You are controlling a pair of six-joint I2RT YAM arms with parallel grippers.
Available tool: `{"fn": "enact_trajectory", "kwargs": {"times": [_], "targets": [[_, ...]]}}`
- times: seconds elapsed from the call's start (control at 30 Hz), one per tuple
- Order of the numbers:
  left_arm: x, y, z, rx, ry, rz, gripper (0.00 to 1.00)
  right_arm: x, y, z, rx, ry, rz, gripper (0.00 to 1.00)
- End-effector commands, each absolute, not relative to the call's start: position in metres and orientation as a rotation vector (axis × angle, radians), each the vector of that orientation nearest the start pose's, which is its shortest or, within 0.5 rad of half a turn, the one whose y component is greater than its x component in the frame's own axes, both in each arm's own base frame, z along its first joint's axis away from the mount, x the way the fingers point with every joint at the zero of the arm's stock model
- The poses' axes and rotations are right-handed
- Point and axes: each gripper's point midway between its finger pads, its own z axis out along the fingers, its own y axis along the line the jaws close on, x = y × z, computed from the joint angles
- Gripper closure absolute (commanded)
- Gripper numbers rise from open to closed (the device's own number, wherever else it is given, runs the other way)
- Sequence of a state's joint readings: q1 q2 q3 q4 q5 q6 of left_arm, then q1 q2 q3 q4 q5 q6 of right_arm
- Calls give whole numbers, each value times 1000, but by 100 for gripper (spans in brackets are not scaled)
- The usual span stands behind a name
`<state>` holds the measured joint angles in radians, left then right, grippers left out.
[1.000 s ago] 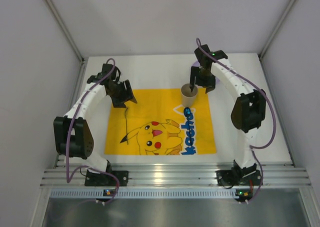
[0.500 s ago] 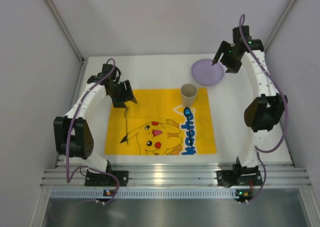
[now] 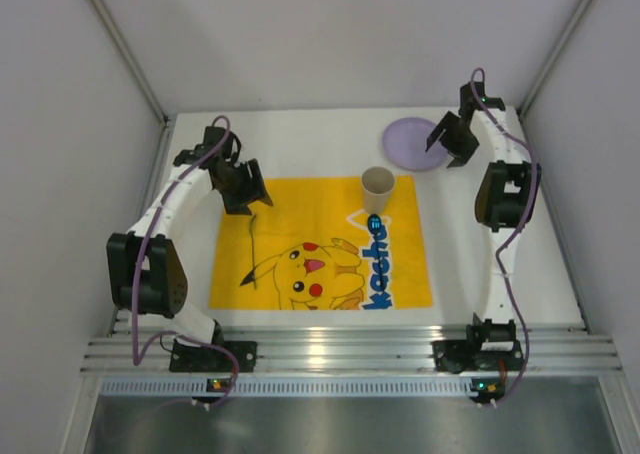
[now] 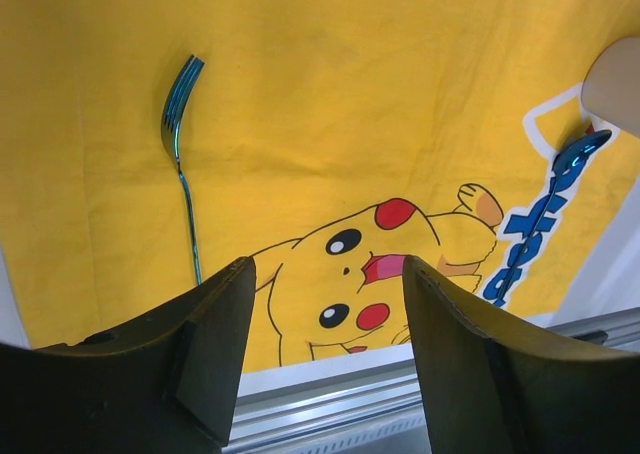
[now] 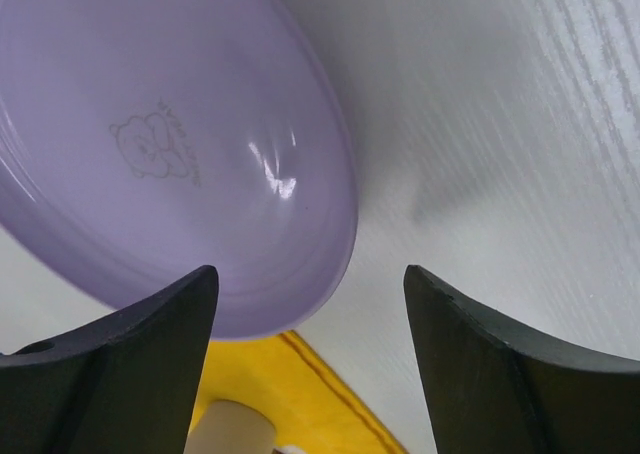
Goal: Set the dinner table for one person
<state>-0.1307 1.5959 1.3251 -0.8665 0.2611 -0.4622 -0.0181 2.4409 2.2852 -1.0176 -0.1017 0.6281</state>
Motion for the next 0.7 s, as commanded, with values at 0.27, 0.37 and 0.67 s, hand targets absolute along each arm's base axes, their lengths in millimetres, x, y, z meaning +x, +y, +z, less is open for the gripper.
{"fn": "enact_trajectory", "kwargs": {"times": [0.27, 0.37, 0.67], "targets": [[345, -102, 153, -397, 2695, -474, 34, 559, 15, 43, 951, 2578, 254, 50], [350, -103, 153, -392, 2705, -477, 34, 557, 19, 32, 944, 2600, 238, 59], [370, -107, 167, -336, 2694, -493, 34, 583, 28, 115, 800, 2425, 305, 100]]}}
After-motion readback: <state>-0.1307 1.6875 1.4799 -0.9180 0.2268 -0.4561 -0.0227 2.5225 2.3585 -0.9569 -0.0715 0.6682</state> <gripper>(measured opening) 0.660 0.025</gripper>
